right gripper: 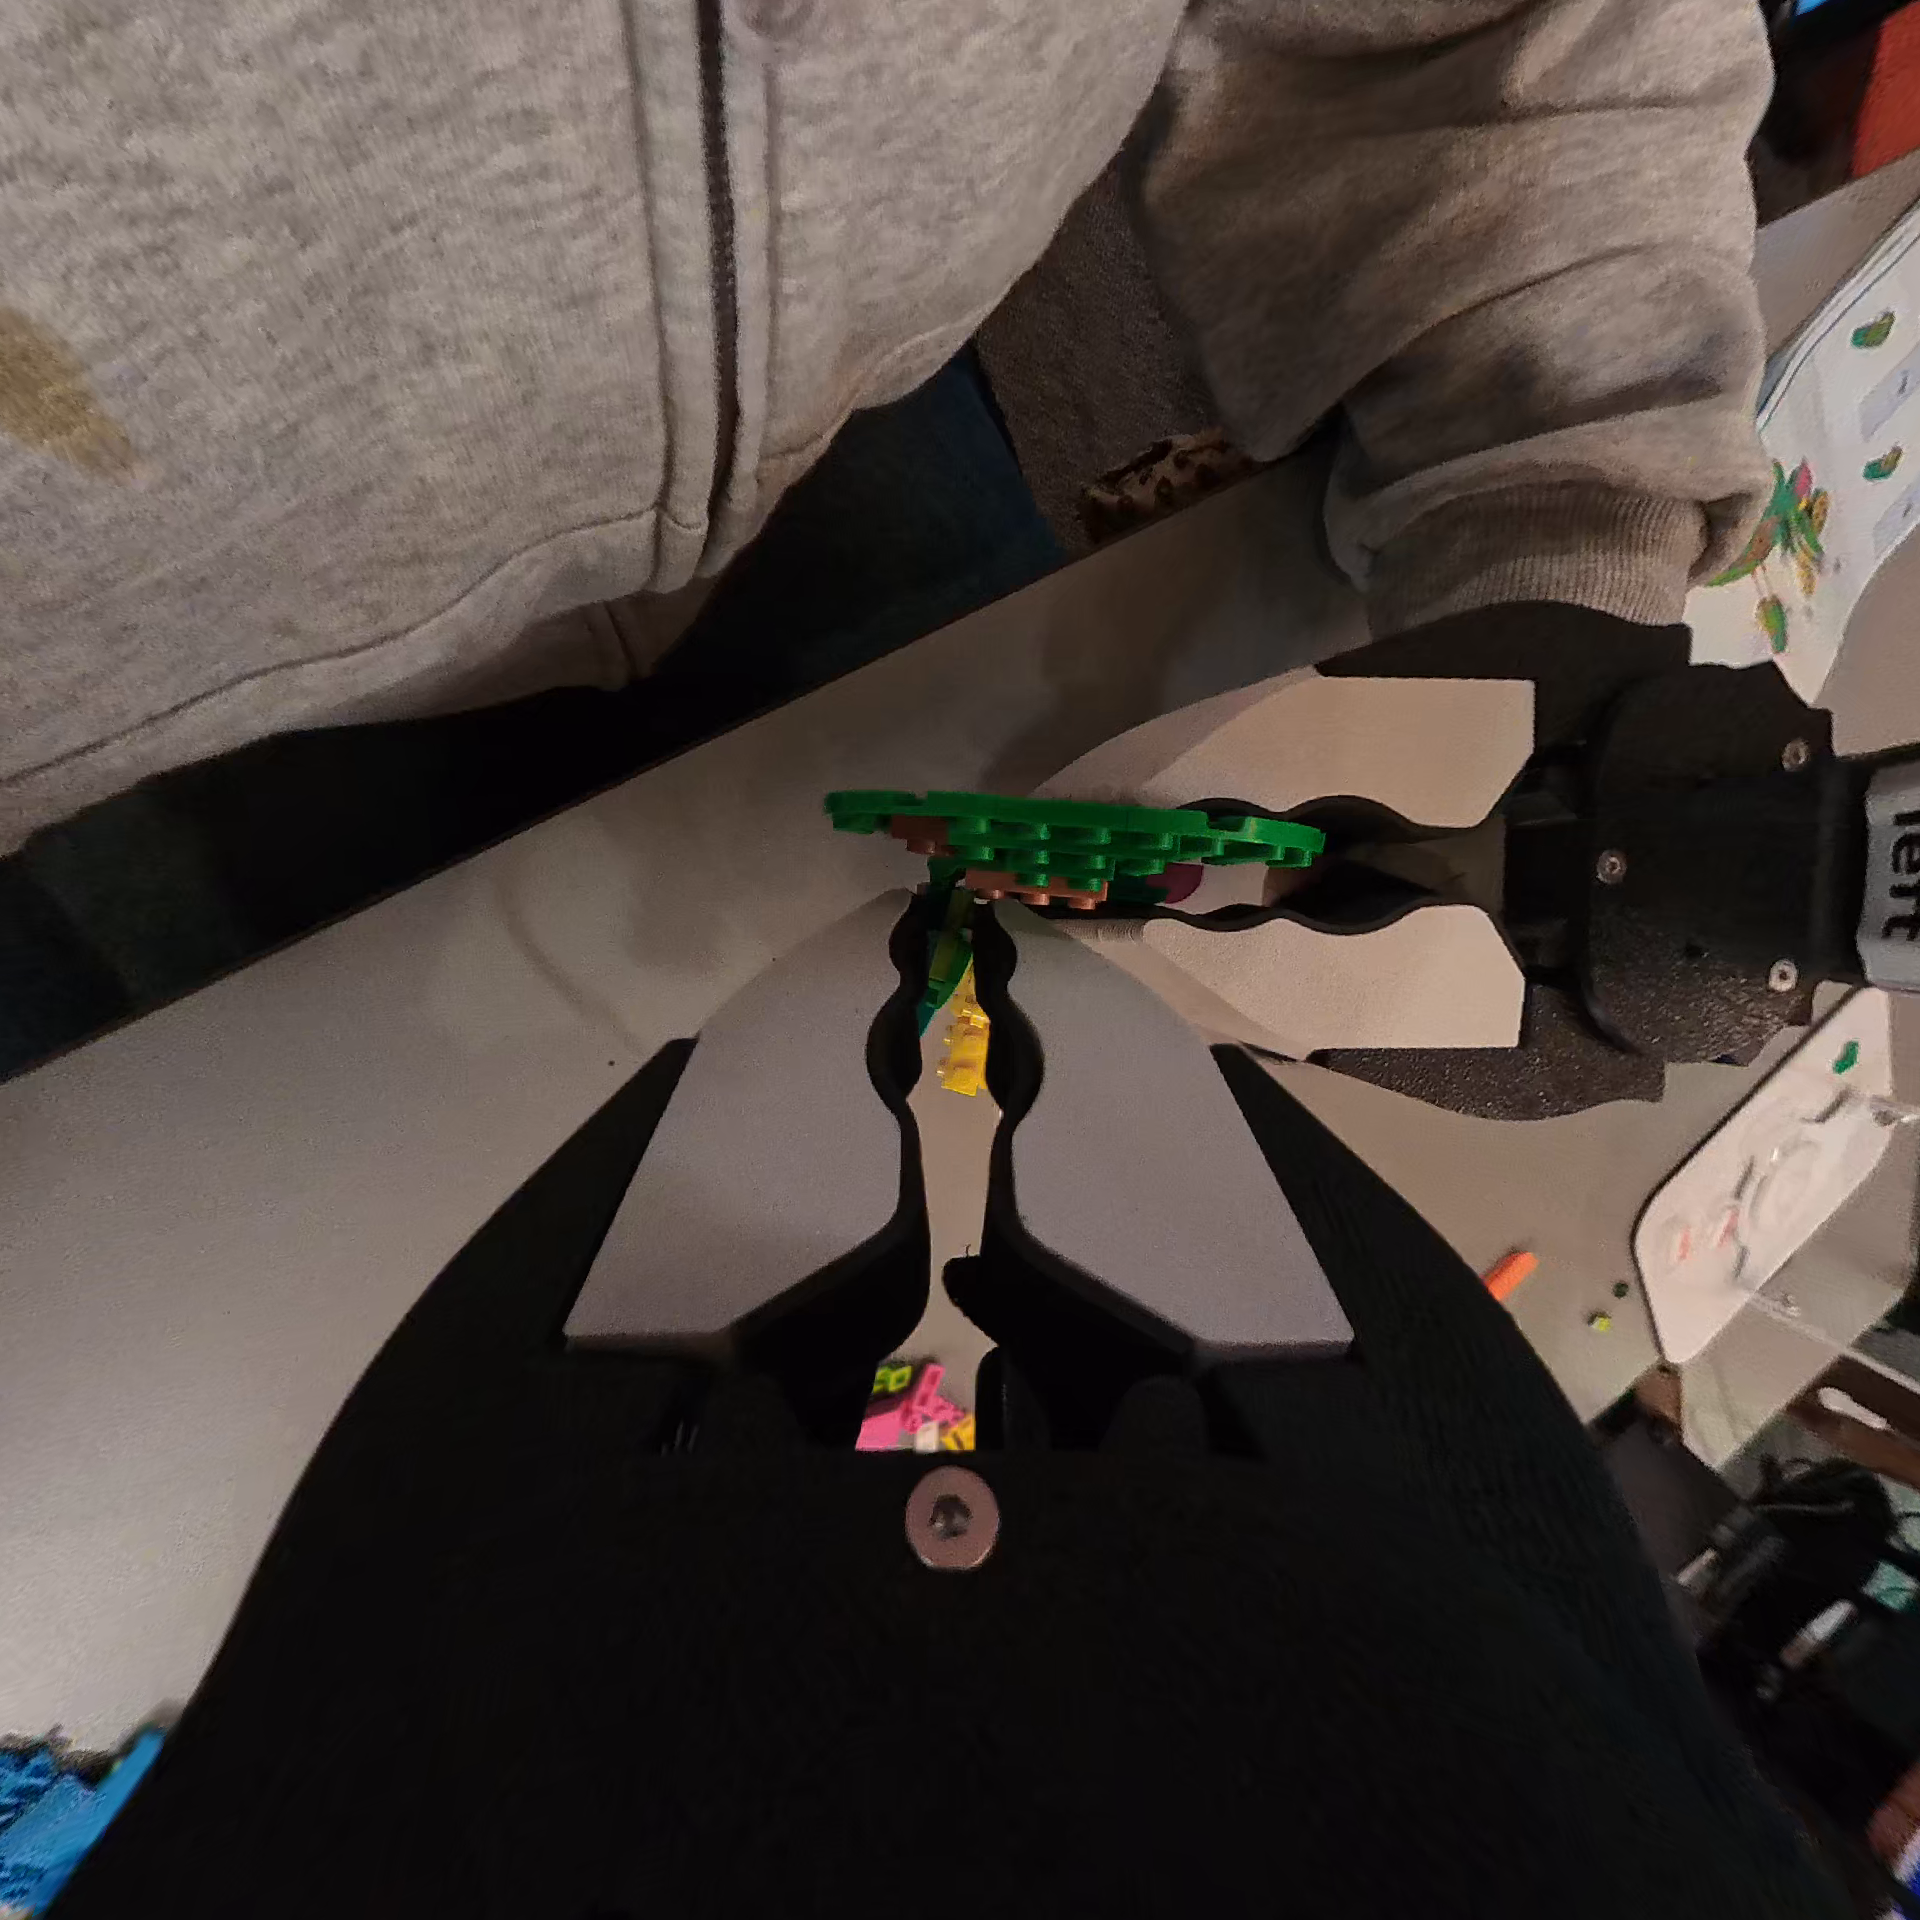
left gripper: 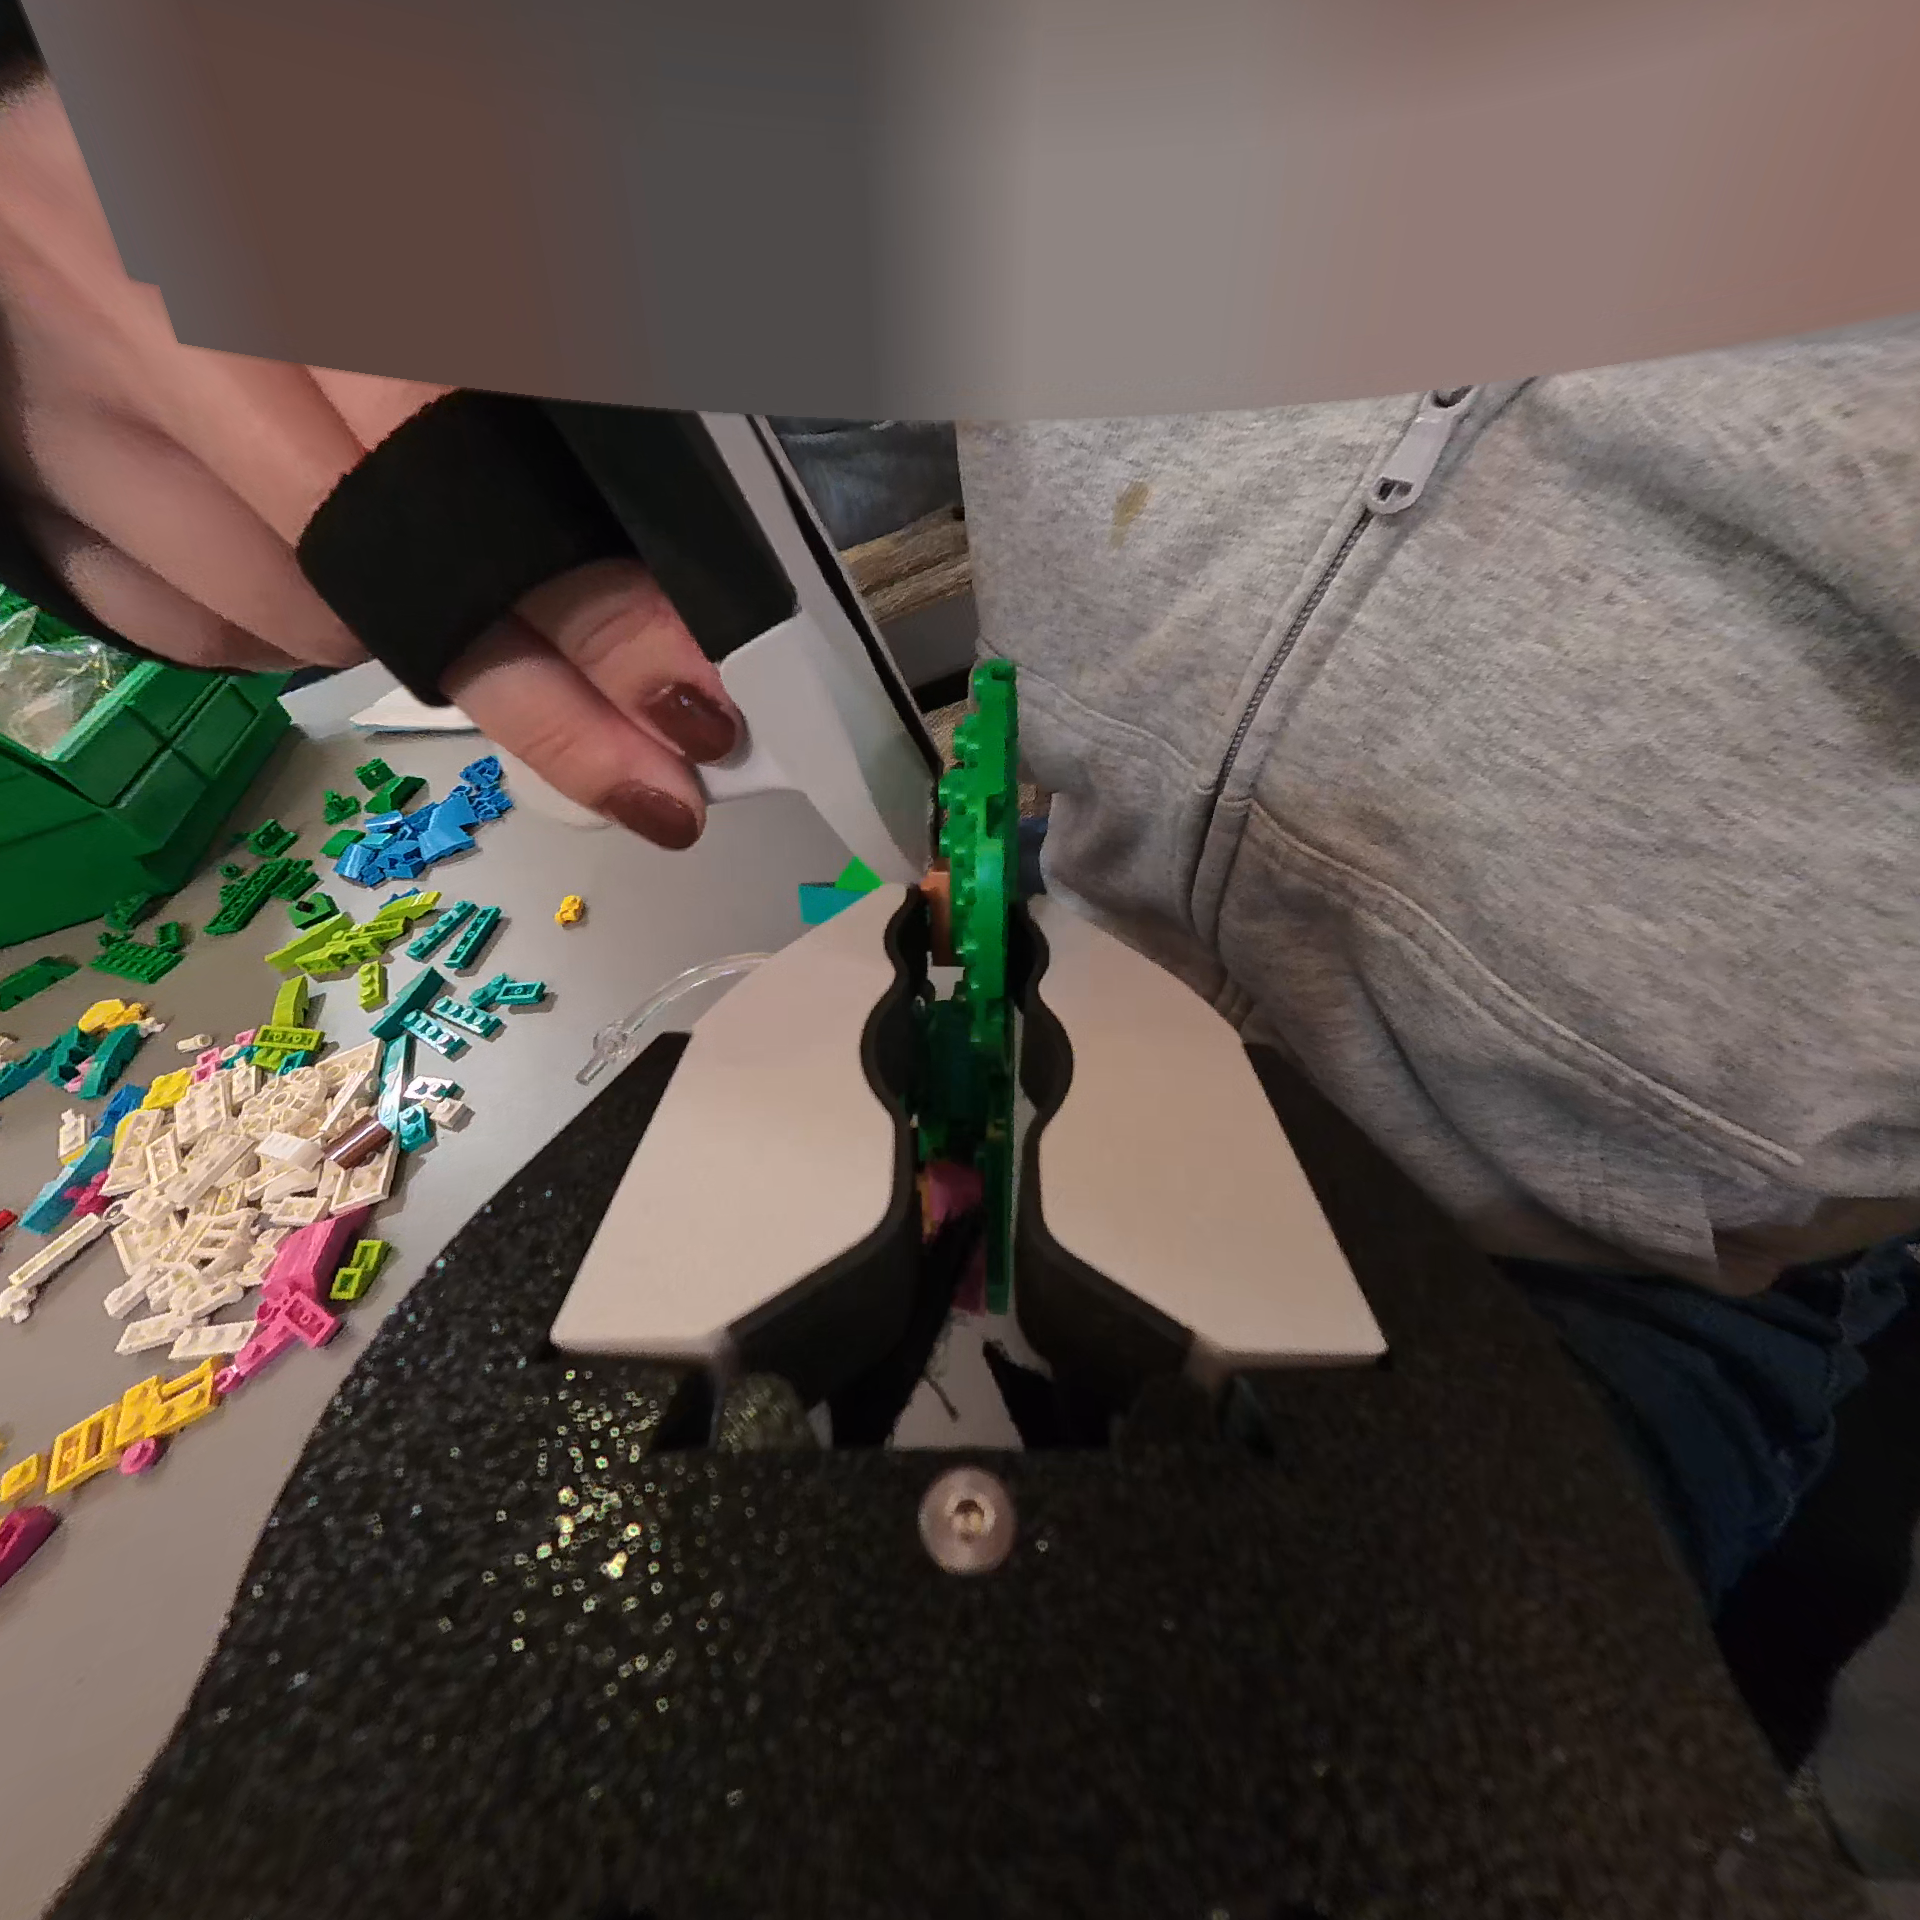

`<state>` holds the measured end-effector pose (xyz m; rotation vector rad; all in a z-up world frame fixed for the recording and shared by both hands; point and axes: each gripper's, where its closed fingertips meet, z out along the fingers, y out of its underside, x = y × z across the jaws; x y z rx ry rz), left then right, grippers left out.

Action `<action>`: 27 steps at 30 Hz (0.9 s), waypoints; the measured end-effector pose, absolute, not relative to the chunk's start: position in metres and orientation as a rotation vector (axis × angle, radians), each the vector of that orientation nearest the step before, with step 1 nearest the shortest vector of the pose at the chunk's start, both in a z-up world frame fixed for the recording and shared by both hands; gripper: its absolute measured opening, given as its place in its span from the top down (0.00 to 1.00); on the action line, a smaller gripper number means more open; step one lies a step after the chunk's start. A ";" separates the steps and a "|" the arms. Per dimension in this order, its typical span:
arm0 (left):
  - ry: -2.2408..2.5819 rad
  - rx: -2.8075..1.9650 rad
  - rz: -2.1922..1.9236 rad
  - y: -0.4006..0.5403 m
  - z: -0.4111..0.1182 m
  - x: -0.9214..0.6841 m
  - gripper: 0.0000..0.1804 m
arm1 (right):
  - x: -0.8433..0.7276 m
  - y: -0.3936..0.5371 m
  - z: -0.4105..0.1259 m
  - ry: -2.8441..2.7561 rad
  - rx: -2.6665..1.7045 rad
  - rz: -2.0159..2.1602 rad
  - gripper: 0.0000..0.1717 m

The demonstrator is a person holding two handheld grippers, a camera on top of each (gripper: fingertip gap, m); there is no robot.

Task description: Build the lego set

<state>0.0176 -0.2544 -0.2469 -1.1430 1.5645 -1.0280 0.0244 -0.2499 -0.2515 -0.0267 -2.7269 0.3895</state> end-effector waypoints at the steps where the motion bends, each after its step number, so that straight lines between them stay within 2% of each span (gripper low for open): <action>1: 1.562 -1.138 -1.040 -0.255 -0.246 0.018 0.91 | 0.024 -0.250 -0.251 -2.722 -0.004 0.384 0.96; 5: 1.543 -1.120 -1.086 -0.257 -0.243 0.017 0.91 | 0.024 -0.252 -0.248 -2.704 0.040 0.384 0.96; 12: 1.495 -1.119 -1.118 -0.253 -0.240 0.013 0.92 | 0.020 -0.249 -0.246 -2.699 -0.131 0.385 0.96; 22: 1.446 -1.086 -1.185 -0.254 -0.231 0.007 0.91 | 0.016 -0.246 -0.240 -2.649 -0.184 0.362 0.90; 27: 1.424 -1.045 -1.242 -0.258 -0.223 0.004 0.92 | 0.016 -0.254 -0.230 -2.613 -0.289 0.599 0.85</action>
